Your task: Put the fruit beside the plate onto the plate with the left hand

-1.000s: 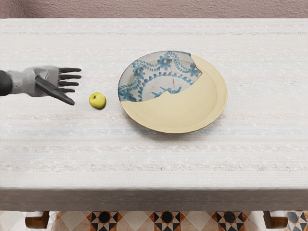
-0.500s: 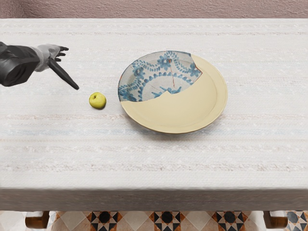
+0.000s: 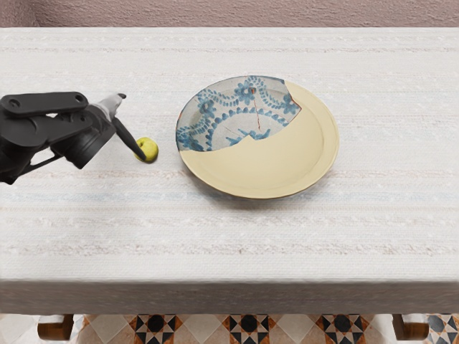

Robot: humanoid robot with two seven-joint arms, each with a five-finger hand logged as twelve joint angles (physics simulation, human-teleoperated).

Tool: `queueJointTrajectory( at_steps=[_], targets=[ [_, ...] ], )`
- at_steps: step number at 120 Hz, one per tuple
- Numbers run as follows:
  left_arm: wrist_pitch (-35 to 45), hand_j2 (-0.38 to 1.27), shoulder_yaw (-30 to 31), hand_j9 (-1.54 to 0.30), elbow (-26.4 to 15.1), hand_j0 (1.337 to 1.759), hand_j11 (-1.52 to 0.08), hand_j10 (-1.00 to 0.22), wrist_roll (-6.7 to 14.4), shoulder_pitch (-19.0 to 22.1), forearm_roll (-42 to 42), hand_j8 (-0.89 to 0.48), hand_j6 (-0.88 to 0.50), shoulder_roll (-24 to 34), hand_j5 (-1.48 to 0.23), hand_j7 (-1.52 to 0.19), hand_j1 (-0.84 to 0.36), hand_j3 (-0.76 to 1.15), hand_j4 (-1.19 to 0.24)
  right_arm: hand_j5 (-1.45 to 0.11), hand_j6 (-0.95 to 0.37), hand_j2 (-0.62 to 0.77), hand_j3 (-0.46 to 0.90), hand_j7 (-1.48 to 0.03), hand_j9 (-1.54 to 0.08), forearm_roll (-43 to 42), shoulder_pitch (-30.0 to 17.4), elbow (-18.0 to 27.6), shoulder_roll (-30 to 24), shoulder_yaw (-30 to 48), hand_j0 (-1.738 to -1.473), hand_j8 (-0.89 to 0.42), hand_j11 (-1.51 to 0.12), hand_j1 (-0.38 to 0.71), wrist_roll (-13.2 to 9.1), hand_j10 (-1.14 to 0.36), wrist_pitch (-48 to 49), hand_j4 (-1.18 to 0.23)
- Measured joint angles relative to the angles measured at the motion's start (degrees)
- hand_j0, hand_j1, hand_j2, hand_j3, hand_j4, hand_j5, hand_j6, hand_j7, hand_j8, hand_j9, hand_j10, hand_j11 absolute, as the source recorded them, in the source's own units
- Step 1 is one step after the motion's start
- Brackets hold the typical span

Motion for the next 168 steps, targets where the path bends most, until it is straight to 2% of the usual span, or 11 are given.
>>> queueJointTrajectory(
  at_steps=[28,50,67,88,124,163,168],
  targets=[
    [-6.2,0.00,0.7,-0.03,0.4,1.658,-0.03,-0.02,0.0,0.0,-0.1,-0.02,-0.02,-2.7,-0.03,-0.03,0.32,0.00,-0.02,0.00,0.00,0.00,0.00,0.00,0.00,0.0,0.0,0.0,0.0,0.0,-1.658,0.00,0.00,-0.35,0.0,0.00,0.0,0.00],
    [-6.6,0.04,0.9,-0.24,1.8,1.658,-0.24,-0.19,0.1,0.2,0.0,-0.19,-0.19,-2.6,-0.24,-0.24,0.13,0.00,-0.19,0.00,0.00,0.00,0.00,0.00,0.00,0.0,0.0,0.0,0.0,0.0,-1.658,0.00,0.00,-0.35,0.0,0.00,0.0,0.00],
    [-3.0,0.05,1.6,-0.35,2.2,1.658,-0.35,-0.27,0.2,0.2,0.2,-0.27,-0.27,-3.7,-0.35,-0.35,0.03,0.00,-0.27,0.00,0.00,0.00,0.00,0.00,0.00,0.0,0.0,0.0,0.0,0.0,-1.658,0.00,0.00,-0.35,0.0,0.00,0.0,0.00],
    [2.2,0.06,3.6,-0.41,1.0,1.658,-0.41,-0.31,0.4,0.2,0.1,-0.31,-0.31,-5.7,-0.41,-0.41,-0.03,0.00,-0.31,0.00,0.00,0.00,0.00,0.00,0.00,0.0,0.0,0.0,0.0,0.0,-1.658,0.00,0.00,-0.35,0.0,0.00,0.0,0.00],
    [4.2,0.07,5.0,-0.45,-0.9,1.658,-0.45,-0.34,0.7,0.4,0.1,-0.34,-0.34,-5.7,-0.45,-0.45,-0.06,0.00,-0.34,0.00,0.00,0.00,0.00,0.00,0.00,0.0,0.0,0.0,0.0,0.0,-1.658,0.00,0.00,-0.35,0.0,0.00,0.0,0.00],
    [5.5,0.10,5.6,-0.65,-1.1,1.657,-0.65,-0.49,1.3,0.5,0.2,-0.49,-0.49,-5.3,-0.65,-0.65,-0.22,0.00,-0.49,0.00,0.00,0.00,0.00,0.00,0.00,0.0,0.0,0.0,0.0,0.0,-1.658,0.00,0.00,-0.35,0.0,0.00,0.0,0.00],
    [5.5,0.13,5.7,-0.68,-1.0,1.657,-0.68,-0.51,1.3,0.5,0.3,-0.50,-0.48,-5.3,-0.68,-0.68,-0.24,0.00,-0.51,0.00,0.00,0.00,0.00,0.00,0.00,0.0,0.0,0.0,0.0,0.0,-1.658,0.00,0.00,-0.35,0.0,0.00,0.0,0.00]
  ],
)
